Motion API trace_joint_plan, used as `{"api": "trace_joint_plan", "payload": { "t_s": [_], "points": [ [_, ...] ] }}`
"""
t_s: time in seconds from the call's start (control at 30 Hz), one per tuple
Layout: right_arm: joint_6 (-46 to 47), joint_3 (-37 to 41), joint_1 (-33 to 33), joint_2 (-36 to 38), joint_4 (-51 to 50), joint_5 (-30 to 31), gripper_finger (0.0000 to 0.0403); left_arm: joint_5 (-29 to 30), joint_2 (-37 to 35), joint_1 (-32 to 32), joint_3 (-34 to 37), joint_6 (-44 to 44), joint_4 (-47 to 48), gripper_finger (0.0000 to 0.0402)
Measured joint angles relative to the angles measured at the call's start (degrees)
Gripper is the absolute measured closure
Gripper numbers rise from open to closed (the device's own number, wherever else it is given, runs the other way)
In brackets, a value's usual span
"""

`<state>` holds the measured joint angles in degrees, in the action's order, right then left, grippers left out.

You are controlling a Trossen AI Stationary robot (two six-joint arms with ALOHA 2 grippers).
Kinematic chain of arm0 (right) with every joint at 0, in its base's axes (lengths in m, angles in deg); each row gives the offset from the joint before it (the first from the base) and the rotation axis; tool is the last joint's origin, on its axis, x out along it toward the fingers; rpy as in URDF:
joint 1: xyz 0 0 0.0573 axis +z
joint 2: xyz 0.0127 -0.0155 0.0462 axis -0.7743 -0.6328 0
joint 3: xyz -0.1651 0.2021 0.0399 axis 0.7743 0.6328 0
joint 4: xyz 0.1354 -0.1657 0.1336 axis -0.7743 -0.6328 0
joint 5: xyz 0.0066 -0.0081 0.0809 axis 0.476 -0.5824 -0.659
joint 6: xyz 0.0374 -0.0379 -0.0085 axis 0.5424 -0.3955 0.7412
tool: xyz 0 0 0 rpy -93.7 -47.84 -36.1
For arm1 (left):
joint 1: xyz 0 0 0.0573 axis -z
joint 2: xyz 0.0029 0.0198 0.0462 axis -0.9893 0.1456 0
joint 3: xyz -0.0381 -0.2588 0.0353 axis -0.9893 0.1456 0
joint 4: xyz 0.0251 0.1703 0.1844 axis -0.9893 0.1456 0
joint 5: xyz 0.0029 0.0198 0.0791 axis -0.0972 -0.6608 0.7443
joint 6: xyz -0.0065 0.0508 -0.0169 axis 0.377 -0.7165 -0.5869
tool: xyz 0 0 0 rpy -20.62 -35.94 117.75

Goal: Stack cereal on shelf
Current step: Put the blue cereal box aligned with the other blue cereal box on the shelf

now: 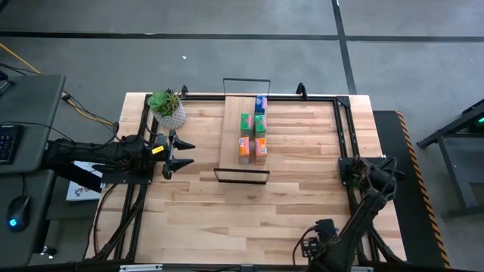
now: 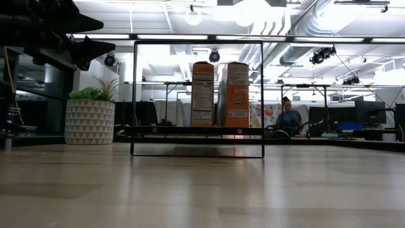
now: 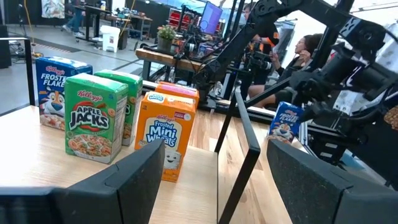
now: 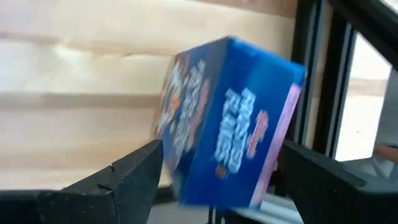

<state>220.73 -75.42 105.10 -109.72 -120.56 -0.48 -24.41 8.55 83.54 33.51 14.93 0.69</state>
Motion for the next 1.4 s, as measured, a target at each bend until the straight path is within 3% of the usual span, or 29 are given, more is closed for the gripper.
{"api": "trace_joint_plan", "payload": {
  "t_s": [0.53,0.63,0.93,1.03,1.1,1.33,1.4],
  "points": [
    [-2.8,4.0,-2.5,0.0,0.0,2.7,0.0107,0.0,0.0,0.0,0.0,0.0,0.0,0.0126],
    [-2.0,4.0,-2.6,0.0,0.0,2.7,0.0135,0.0,0.0,0.0,0.0,0.0,0.0,0.0126],
    [-4.4,3.7,-2.6,0.1,0.1,4.0,0.0268,0.0,0.0,0.0,0.0,0.0,0.0,0.0126],
    [-6.4,2.7,-2.6,1.5,-0.1,10.6,0.0285,0.0,0.0,0.0,0.0,0.0,0.0,0.0126],
    [-9.0,1.3,-2.6,3.0,0.0,18.5,0.0286,0.0,0.0,0.0,0.0,0.0,0.0,0.0126],
    [-31.7,-8.6,-5.2,8.0,0.9,59.7,0.0273,0.0,0.0,0.0,0.0,0.0,0.0,0.0126],
    [-40.9,-12.6,-7.9,9.0,0.1,68.2,0.0273,0.0,0.0,0.0,0.0,0.0,0.0,0.0126]
  ]
}}
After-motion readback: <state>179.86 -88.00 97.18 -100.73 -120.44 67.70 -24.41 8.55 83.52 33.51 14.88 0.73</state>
